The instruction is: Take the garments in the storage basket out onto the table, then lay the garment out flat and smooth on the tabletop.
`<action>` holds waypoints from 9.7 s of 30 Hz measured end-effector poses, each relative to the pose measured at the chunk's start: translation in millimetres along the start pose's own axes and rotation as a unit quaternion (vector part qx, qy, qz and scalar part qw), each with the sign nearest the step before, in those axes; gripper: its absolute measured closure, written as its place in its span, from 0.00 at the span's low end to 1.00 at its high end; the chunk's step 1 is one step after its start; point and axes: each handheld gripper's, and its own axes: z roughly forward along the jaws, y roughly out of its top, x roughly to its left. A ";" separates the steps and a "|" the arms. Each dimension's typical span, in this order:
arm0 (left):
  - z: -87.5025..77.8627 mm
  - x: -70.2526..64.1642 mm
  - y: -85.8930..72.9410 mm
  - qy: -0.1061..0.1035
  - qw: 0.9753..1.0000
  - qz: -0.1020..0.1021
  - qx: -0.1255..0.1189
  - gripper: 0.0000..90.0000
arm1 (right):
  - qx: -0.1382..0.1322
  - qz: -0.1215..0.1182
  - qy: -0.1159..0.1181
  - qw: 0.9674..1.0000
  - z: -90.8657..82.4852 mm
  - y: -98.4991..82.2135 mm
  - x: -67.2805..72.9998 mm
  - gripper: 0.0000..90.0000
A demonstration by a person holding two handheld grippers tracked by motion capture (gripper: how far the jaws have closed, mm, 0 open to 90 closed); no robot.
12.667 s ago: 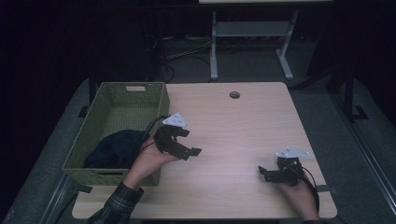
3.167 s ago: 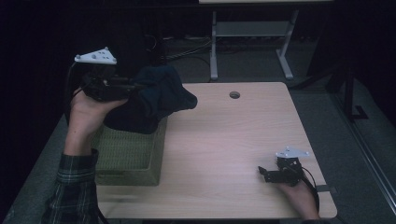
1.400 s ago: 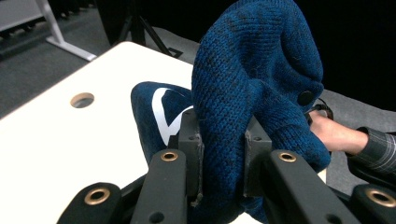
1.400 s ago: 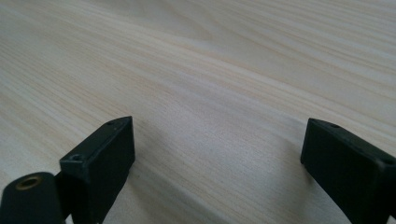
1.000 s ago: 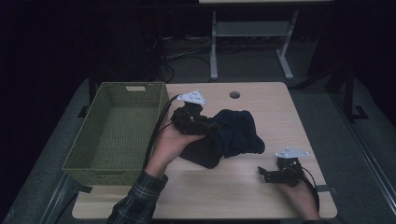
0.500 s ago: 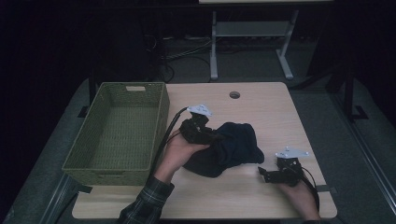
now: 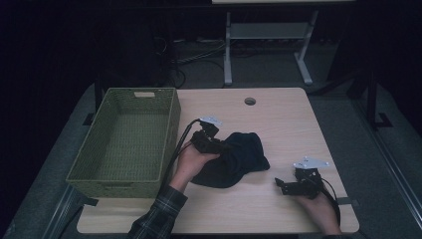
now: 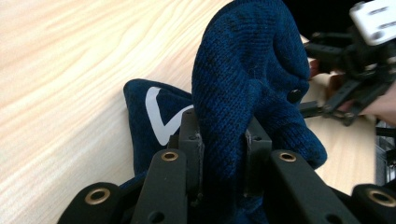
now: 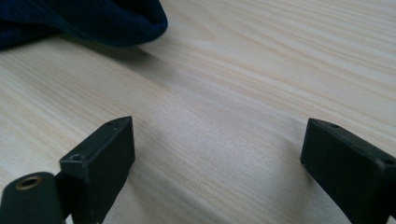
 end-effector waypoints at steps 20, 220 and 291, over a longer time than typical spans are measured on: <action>24.4 23.5 -14.8 0.026 0.999 -0.027 0.027 0.84 | 0.000 0.000 0.000 1.000 0.0 0.0 0.0 0.11; 27.9 -52.0 -90.8 -0.042 0.990 0.095 0.096 1.00 | 0.013 -0.047 0.058 0.997 123.9 233.8 -0.1 0.69; 23.0 10.9 -63.3 0.115 0.992 0.018 0.051 1.00 | 0.060 -0.059 0.095 0.992 44.6 70.0 17.8 1.00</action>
